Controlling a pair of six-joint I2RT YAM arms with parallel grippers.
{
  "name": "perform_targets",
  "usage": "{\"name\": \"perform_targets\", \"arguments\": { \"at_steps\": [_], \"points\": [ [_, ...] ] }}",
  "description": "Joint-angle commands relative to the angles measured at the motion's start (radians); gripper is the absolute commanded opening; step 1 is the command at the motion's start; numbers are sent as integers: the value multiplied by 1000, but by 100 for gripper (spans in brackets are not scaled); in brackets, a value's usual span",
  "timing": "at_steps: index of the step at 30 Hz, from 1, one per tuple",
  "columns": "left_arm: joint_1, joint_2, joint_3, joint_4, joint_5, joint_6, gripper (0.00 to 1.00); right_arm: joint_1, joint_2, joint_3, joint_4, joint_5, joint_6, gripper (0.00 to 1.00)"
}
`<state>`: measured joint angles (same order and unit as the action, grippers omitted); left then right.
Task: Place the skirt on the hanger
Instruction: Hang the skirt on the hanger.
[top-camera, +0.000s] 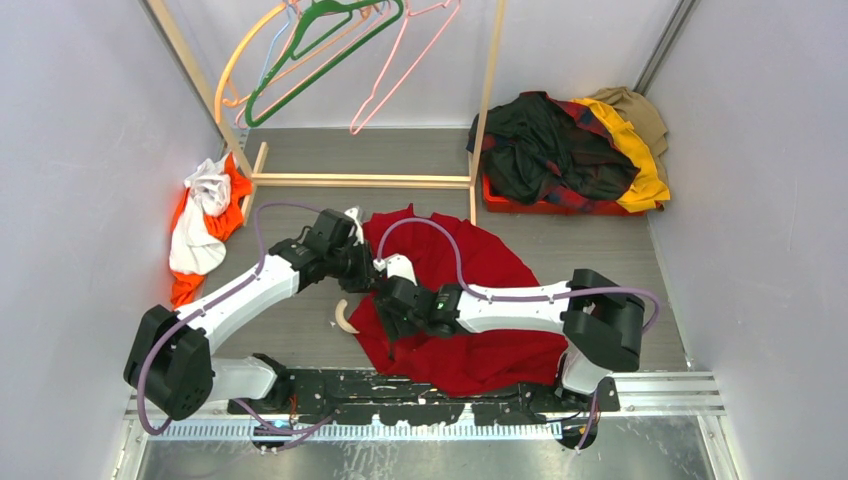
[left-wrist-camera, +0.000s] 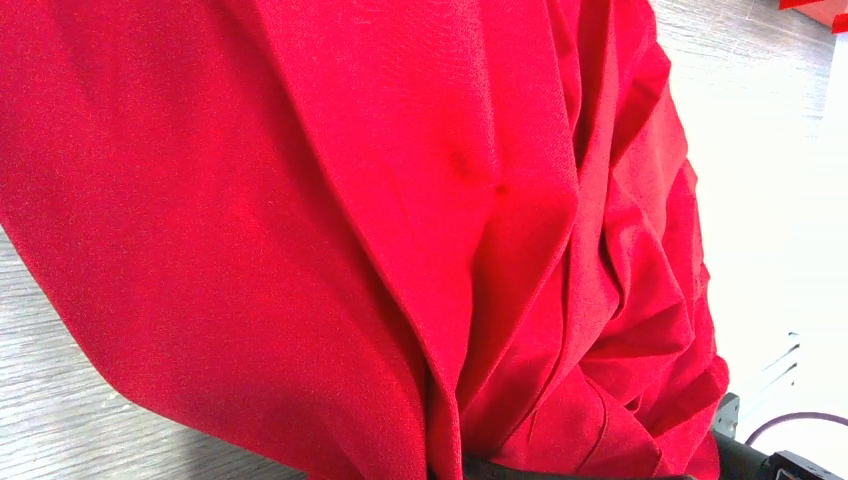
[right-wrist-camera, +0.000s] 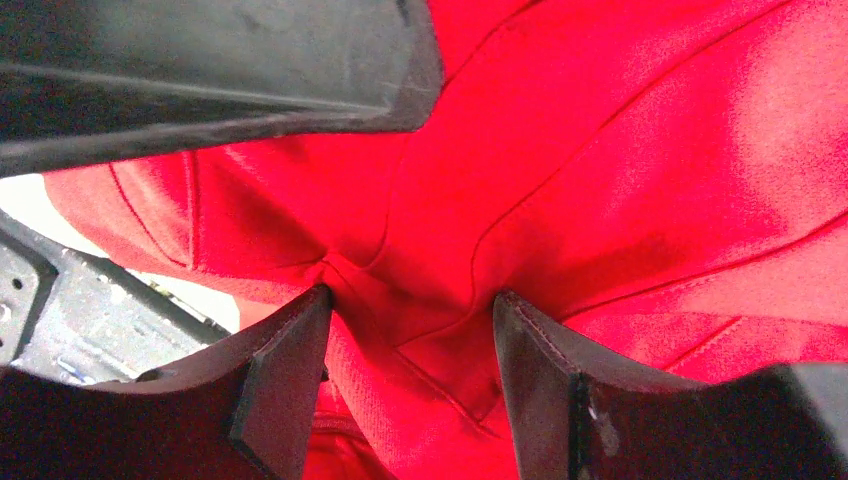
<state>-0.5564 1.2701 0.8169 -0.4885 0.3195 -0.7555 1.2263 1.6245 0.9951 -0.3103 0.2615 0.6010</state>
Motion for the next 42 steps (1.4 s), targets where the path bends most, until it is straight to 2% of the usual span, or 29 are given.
{"name": "perform_targets", "arguments": {
  "at_steps": [1, 7, 8, 12, 16, 17, 19, 23, 30, 36, 42],
  "points": [
    [-4, -40, 28, 19, 17, -16, 0, -13, 39, -41, 62, 24, 47, 65],
    [-3, -43, 25, 13, 14, -13, 0, -28, 110, -67, 145, -64, 61, 59],
    [-2, -43, 25, 12, 14, -13, 0, -30, 121, -70, 154, -77, 65, 54],
    [5, -42, 26, 6, 9, -8, 0, -43, 149, -93, 201, -139, 81, 26],
    [14, -37, 41, -21, -17, 8, 0, -69, 104, -132, 249, -207, 81, 4],
    [18, -35, 48, -30, -22, 13, 0, -84, 81, -149, 277, -242, 80, 2],
    [25, -35, 72, -60, -39, 27, 2, -118, 22, -187, 327, -321, 82, 1],
    [39, -50, 146, -138, -87, 61, 17, -205, -118, -228, 369, -506, 86, 1],
    [88, -108, 305, -253, -152, 97, 30, -363, -258, -249, 390, -750, 137, 1],
    [113, -134, 414, -317, -193, 112, 31, -428, -308, -274, 498, -895, 226, 1],
    [136, -154, 432, -332, -214, 122, 31, -489, -399, -256, 592, -1051, 345, 1]
  ]
}}
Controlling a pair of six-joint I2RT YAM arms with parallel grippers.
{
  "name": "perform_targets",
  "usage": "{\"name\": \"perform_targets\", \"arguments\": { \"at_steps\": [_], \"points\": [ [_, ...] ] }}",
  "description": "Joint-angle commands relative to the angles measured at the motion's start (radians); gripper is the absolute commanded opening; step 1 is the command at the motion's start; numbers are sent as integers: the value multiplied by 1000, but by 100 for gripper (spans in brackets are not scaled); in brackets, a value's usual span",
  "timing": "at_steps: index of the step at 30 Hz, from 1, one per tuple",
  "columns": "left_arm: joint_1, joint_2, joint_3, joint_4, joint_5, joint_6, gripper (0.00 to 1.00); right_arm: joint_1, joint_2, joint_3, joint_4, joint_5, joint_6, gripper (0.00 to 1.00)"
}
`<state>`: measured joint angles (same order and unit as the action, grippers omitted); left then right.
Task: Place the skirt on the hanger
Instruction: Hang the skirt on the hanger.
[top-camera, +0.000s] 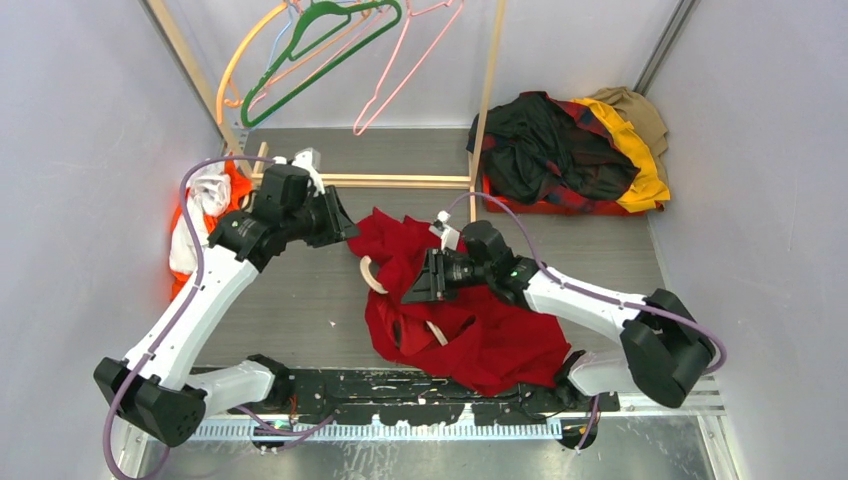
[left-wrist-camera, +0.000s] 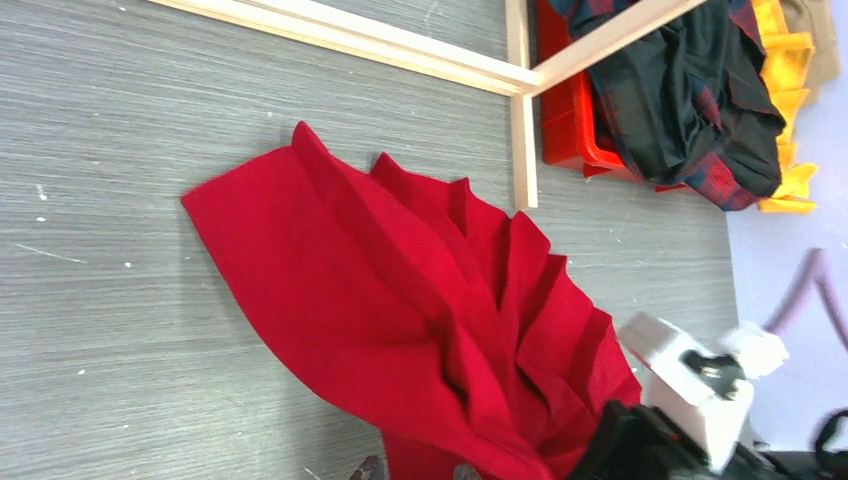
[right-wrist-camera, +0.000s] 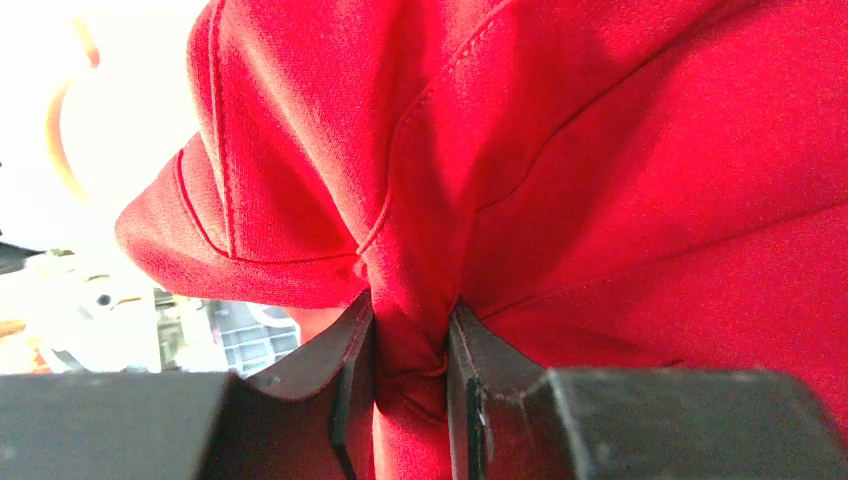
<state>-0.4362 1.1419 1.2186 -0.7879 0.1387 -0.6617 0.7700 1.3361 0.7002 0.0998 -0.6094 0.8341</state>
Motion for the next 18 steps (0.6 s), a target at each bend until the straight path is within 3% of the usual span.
{"name": "perform_targets", "arguments": {
  "at_steps": [1, 8, 18],
  "points": [
    [19, -26, 29, -33, -32, 28, 31, -45, -127, 48, 193, -204, 134, 1],
    [20, -40, 28, -33, -34, 22, 30, -182, -185, 86, 398, -342, 396, 1],
    [21, -72, 18, -60, -23, 19, 29, -378, -140, 167, 736, -441, 754, 1]
  ]
}}
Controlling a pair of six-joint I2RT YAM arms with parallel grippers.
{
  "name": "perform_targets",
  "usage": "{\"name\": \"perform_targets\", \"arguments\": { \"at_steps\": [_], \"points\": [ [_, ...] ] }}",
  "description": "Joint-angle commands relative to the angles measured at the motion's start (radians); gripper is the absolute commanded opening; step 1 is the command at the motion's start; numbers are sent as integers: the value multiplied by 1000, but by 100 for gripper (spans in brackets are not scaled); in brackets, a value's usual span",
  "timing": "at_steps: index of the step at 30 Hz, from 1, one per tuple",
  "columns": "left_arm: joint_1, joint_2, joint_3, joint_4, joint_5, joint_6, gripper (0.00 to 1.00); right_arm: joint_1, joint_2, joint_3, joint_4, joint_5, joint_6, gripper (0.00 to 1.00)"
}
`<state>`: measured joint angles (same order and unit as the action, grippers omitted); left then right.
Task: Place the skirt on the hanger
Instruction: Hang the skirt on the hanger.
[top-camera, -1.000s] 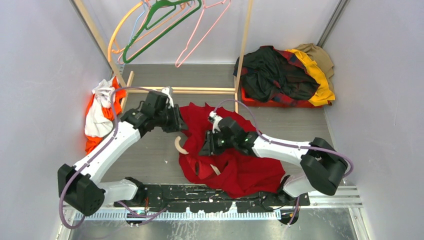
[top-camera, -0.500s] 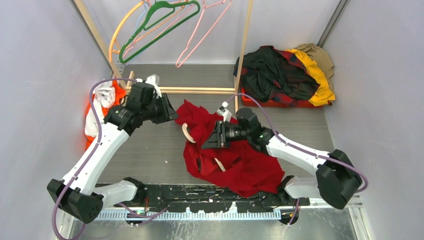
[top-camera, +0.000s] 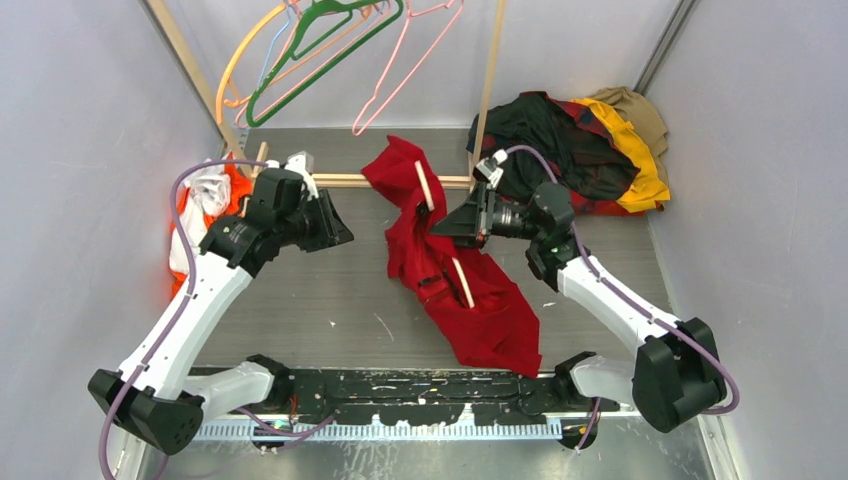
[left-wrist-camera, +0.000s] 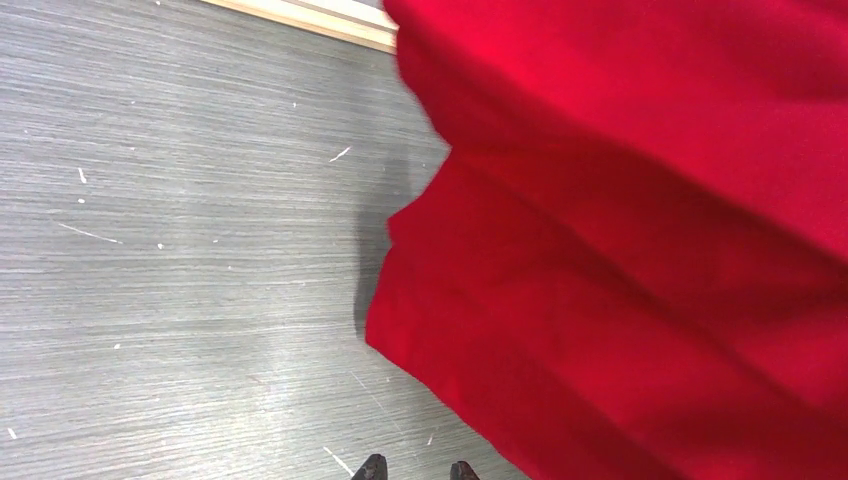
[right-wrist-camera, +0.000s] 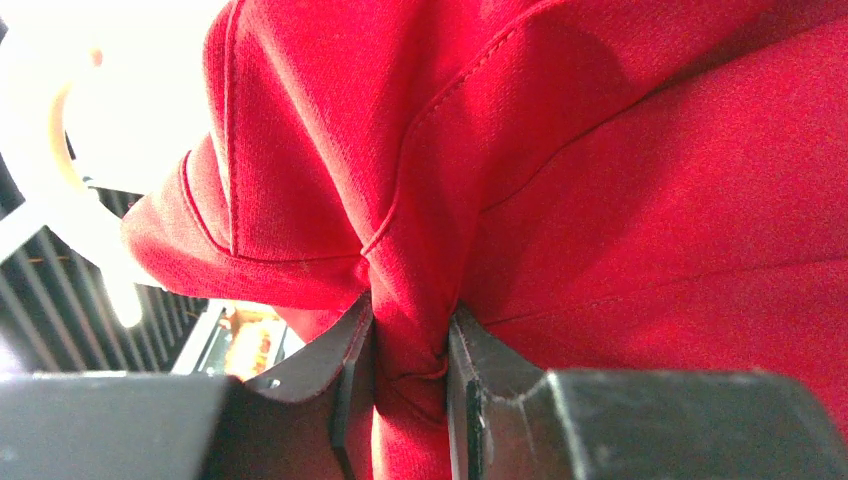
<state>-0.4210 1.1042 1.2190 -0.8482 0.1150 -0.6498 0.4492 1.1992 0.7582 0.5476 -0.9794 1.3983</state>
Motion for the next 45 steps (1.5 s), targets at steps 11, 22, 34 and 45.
{"name": "perform_targets", "arguments": {
  "at_steps": [11, 22, 34, 45],
  "points": [
    [-29, -78, 10, 52, 130, -26, 28, -147, -42, 377, -410, 79, -324, 1],
    [-192, -70, -85, 265, 115, -108, 31, 44, -171, 137, -450, 631, -495, 1],
    [-269, -88, -266, 413, 177, -165, 41, 220, -135, -36, -221, 976, -499, 1],
    [-269, -294, -422, 470, 159, -228, 42, 229, -72, -21, -62, 1097, -454, 1]
  ]
}}
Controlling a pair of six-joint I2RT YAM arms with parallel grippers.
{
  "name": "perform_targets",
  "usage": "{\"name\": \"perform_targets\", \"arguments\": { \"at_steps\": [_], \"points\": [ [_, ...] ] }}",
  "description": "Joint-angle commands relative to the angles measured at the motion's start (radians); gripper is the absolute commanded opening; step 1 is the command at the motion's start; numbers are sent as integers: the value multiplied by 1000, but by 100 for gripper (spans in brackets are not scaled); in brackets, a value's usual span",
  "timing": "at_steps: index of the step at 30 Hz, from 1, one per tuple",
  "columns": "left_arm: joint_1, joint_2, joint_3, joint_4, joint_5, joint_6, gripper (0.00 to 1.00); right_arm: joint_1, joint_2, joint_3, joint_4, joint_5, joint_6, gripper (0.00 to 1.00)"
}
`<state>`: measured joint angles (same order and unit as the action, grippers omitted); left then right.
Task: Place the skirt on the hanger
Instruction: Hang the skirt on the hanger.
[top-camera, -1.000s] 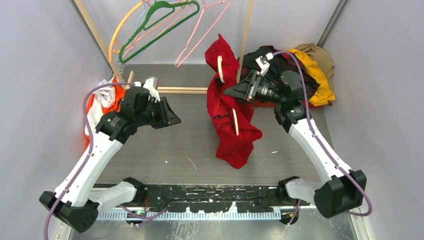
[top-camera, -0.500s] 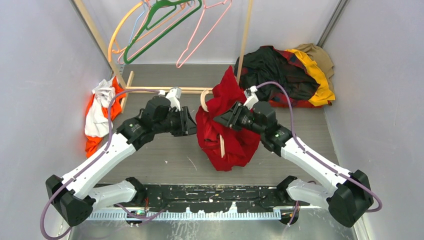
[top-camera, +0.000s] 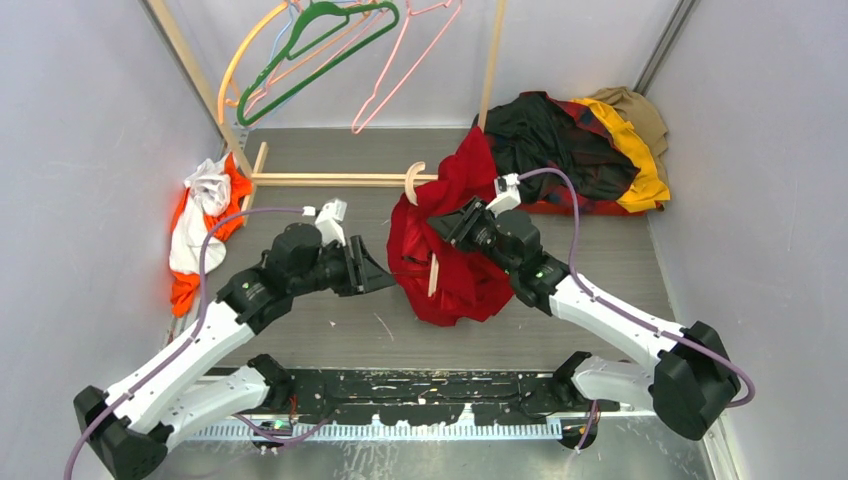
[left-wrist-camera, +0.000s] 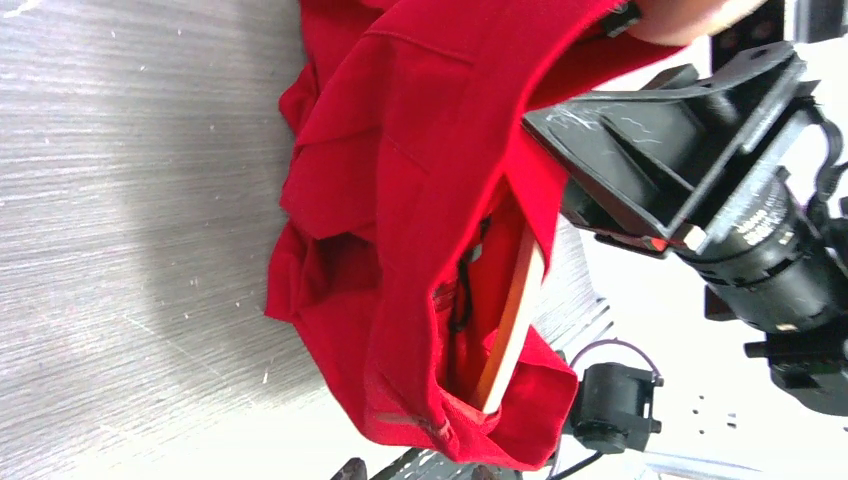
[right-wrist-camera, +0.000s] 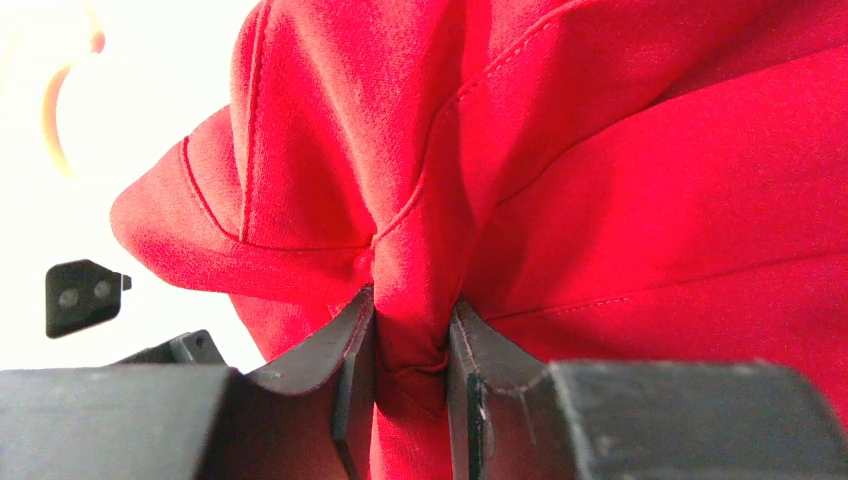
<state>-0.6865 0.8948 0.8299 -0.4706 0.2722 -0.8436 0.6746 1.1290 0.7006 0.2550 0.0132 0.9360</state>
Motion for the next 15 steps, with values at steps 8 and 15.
{"name": "perform_targets", "arguments": {
  "at_steps": [8, 15],
  "points": [
    [-4, -206, -169, 188, 23, -55, 45, 28, 41, 67, 319, 174, 24, 1],
    [-22, -188, -245, 328, 44, -75, 45, 58, 80, 100, 343, 197, 1, 1]
  ]
}}
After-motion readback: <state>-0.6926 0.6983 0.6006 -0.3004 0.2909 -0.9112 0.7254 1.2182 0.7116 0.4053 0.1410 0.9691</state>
